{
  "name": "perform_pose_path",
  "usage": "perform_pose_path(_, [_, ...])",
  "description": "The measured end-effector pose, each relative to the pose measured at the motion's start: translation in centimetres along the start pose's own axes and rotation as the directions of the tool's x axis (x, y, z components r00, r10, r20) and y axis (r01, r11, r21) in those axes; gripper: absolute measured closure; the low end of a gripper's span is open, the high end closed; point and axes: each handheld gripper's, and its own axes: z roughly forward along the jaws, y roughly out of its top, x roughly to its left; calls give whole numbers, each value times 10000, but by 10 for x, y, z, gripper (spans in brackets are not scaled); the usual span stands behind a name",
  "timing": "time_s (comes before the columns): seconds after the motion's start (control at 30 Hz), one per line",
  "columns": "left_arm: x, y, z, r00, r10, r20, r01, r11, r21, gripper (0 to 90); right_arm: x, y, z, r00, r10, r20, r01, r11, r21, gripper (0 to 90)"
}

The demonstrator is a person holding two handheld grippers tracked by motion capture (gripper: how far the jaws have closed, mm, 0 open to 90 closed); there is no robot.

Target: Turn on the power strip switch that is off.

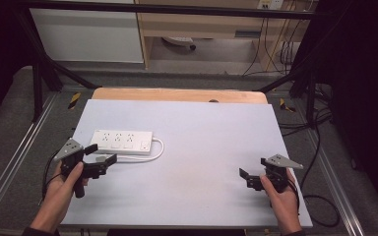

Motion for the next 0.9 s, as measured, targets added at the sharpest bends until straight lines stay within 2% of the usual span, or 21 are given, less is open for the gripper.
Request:
perform_pose_path(0.2, [0,-18,-16,9999,-60,-145,61,9999,81,85,0,0,0,10000,-29,12,29,10000,-4,26])
perform_pose_path(0.4, [5,-44,-27,9990,-234,-373,250,9988,427,87,0,0,1,10000,-17,30,17,10000,24,26])
perform_pose_path(0.67, [13,-61,-37,9965,-323,-773,379,9967,720,94,0,-1,1,10000,-51,79,50,9999,98,26])
perform_pose_path(0.77, [15,-67,-40,9946,-436,-945,508,9959,754,95,0,-3,2,9999,-74,133,69,9994,333,26])
perform_pose_path(0.9, [17,-69,-47,9927,-550,-1073,621,9960,642,96,0,-8,7,9989,-294,353,255,9942,1047,29])
